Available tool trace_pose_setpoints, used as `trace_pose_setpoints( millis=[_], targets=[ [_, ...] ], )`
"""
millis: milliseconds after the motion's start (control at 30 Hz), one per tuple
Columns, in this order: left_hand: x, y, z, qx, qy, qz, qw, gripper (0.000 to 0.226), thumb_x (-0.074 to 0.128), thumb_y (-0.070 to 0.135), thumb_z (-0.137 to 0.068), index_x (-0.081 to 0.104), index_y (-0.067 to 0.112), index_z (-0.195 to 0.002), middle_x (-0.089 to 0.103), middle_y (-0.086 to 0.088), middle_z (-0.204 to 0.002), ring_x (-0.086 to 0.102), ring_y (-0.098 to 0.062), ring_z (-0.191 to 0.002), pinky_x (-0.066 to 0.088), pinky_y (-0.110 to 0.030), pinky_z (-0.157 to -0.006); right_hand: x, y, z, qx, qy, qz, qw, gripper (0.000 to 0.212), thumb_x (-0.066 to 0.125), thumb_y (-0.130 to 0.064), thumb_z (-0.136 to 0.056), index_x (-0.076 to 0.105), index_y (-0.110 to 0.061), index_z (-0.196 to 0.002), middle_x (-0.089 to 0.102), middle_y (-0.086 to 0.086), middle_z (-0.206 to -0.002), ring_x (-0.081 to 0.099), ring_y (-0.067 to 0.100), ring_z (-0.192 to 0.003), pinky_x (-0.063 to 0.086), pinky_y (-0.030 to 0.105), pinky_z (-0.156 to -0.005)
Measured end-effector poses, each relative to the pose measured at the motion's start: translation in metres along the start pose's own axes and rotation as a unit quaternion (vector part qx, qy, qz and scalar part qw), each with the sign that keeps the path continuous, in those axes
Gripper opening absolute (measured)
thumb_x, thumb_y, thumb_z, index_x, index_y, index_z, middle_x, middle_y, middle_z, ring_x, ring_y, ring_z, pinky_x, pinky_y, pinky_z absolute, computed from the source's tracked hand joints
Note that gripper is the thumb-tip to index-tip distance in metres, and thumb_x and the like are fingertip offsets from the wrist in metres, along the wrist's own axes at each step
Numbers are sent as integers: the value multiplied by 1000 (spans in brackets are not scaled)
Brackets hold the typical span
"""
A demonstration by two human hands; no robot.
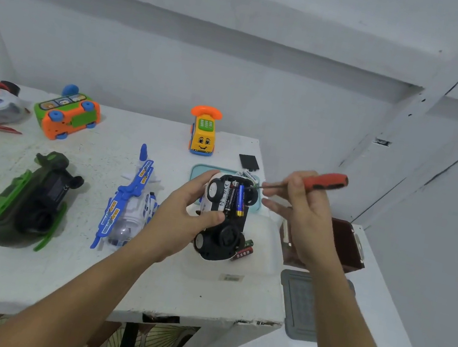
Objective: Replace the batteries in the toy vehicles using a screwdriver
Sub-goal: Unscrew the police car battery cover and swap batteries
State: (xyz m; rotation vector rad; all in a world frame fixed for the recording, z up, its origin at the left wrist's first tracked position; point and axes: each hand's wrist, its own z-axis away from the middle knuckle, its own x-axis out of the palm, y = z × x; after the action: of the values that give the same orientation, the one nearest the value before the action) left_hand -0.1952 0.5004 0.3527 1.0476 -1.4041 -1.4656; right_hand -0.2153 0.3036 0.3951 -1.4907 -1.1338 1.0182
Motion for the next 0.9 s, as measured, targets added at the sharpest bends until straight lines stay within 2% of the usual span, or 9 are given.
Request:
trace_pose_setpoints(
  millis=[133, 300, 367, 433, 500, 567, 733, 800, 900],
  targets=[
    [-1, 2, -2, 23, -3, -10, 1000, 70, 66, 1, -88, 51, 64, -117, 64, 24, -119, 60, -16, -120, 54, -54, -91, 5, -12, -15, 17, -41, 35, 998, 17, 41, -27, -103, 49, -17, -92, 69, 0, -82, 71, 19, -92, 60, 40, -79],
    [-4, -4, -5, 29, 6, -15, 999, 67, 67, 2, -87, 50, 45, -134, 63, 20, -124, 57, -10, -122, 55, -51, -91, 7, -14, -22, 26, -73, 69, 995, 17, 42, -28, -103, 49, -17, -92, 69, 0, -80, 70, 22, -94, 60, 47, -81],
    [-4, -6, -5, 33, 9, -30, 999, 67, 69, 6, -85, 48, 42, -137, 61, 23, -125, 54, 1, -121, 54, -44, -95, 5, -15, -24, 34, -76, 64, 994, 17, 42, -29, -103, 48, -17, -92, 70, 3, -76, 71, 27, -93, 59, 49, -82],
    [-3, -7, -5, 36, 17, -48, 998, 67, 70, 7, -84, 47, 43, -136, 59, 33, -120, 51, 17, -113, 50, -31, -98, 1, -16, -26, 43, -71, 44, 996, 19, 41, -27, -103, 47, -15, -90, 69, 4, -70, 71, 32, -93, 58, 50, -82],
    [-2, -7, -5, 33, 24, -67, 997, 68, 70, 6, -85, 44, 47, -133, 54, 41, -112, 48, 28, -102, 47, -17, -89, -5, -16, -27, 56, -68, 30, 996, 21, 40, -24, -104, 46, -13, -87, 66, 9, -64, 71, 34, -91, 58, 51, -82],
    [-2, -6, -5, 29, 29, -72, 997, 69, 69, 5, -86, 42, 47, -133, 52, 41, -111, 47, 31, -99, 44, -9, -82, -14, -16, -27, 68, -68, 34, 995, 24, 39, -22, -104, 46, -11, -84, 63, 13, -59, 72, 35, -88, 58, 53, -82],
    [-5, -6, -6, 26, 31, -61, 997, 68, 67, 3, -87, 43, 42, -136, 56, 33, -114, 51, 26, -100, 51, -12, -82, -27, -11, -24, 89, -61, 39, 993, 27, 38, -15, -104, 48, -9, -79, 61, 12, -54, 70, 41, -84, 55, 57, -85],
    [-5, -7, -6, 19, 32, -37, 999, 67, 67, 1, -87, 46, 44, -134, 60, 30, -116, 56, 14, -108, 55, -28, -89, -25, -6, -22, 80, -52, 17, 995, 24, 40, -17, -104, 50, -9, -84, 68, 14, -64, 70, 39, -88, 55, 55, -87],
    [-5, -7, -6, 2, 27, -6, 1000, 66, 66, 0, -87, 52, 57, -117, 66, 28, -112, 61, -12, -116, 55, -47, -90, -13, 0, -18, 58, -49, -18, 997, 23, 41, -24, -104, 56, -10, -95, 74, 14, -85, 70, 31, -98, 55, 47, -88]
  ],
)
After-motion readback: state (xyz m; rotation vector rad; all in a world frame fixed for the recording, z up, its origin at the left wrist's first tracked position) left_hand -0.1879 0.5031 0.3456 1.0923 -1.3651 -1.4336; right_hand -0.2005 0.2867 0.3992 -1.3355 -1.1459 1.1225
